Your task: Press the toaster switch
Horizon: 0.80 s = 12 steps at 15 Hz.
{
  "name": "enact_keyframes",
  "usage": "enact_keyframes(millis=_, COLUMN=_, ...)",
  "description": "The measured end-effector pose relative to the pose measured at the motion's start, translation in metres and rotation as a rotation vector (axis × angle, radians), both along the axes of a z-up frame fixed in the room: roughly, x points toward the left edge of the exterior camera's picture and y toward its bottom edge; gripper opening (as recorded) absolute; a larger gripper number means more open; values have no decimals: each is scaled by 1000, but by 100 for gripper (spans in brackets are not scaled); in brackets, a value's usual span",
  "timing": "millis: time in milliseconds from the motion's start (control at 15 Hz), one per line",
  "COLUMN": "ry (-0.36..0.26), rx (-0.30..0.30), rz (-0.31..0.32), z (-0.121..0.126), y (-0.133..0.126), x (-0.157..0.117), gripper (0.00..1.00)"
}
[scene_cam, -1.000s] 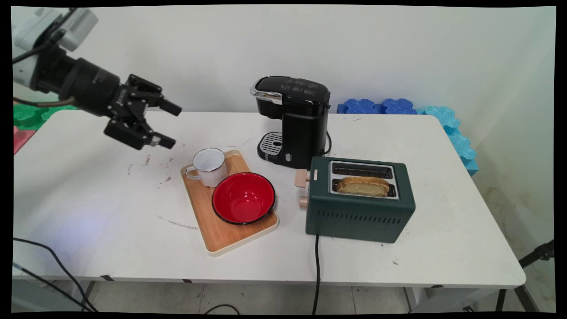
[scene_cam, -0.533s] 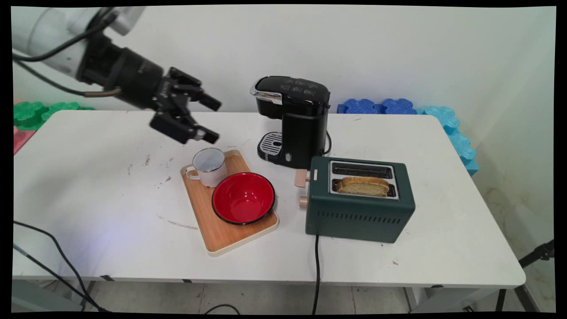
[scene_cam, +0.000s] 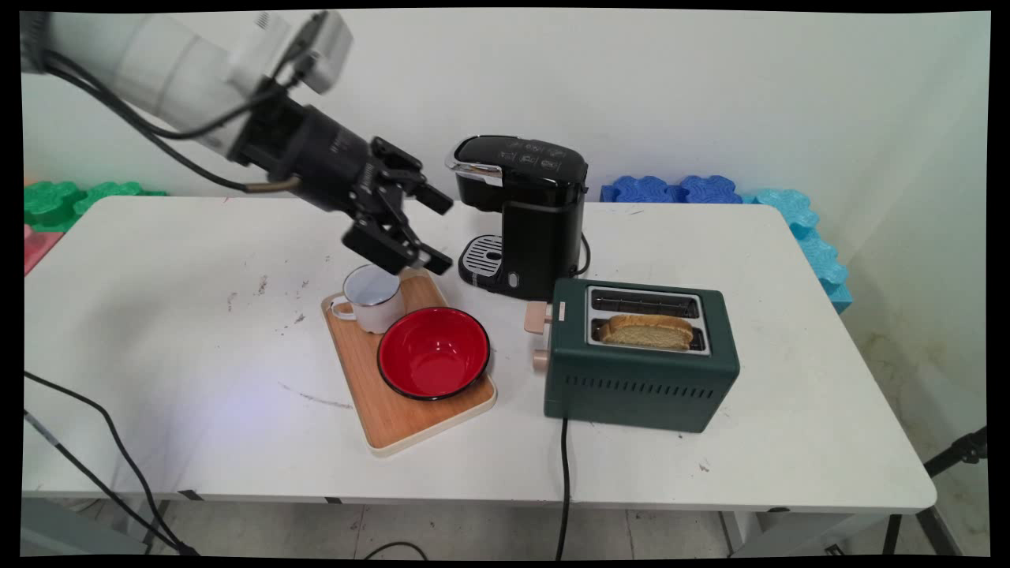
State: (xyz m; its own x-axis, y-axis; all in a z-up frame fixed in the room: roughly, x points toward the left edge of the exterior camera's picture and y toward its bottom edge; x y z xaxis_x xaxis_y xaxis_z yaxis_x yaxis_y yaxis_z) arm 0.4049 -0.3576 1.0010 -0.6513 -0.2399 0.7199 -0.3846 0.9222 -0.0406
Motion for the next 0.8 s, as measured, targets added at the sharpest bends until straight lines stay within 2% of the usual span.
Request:
enact_keyframes(millis=267, ry=-34, rx=5, rz=-29, z=-20, y=-15, x=-23, gripper=100)
enact_keyframes(millis=333, ry=-40, rx=5, rz=-34, z=-23, y=-17, x=-26, gripper=0)
enact_keyframes(millis=800, ry=-96, rx=24, rz=-62, z=-47, y=-31, x=-48, gripper=0)
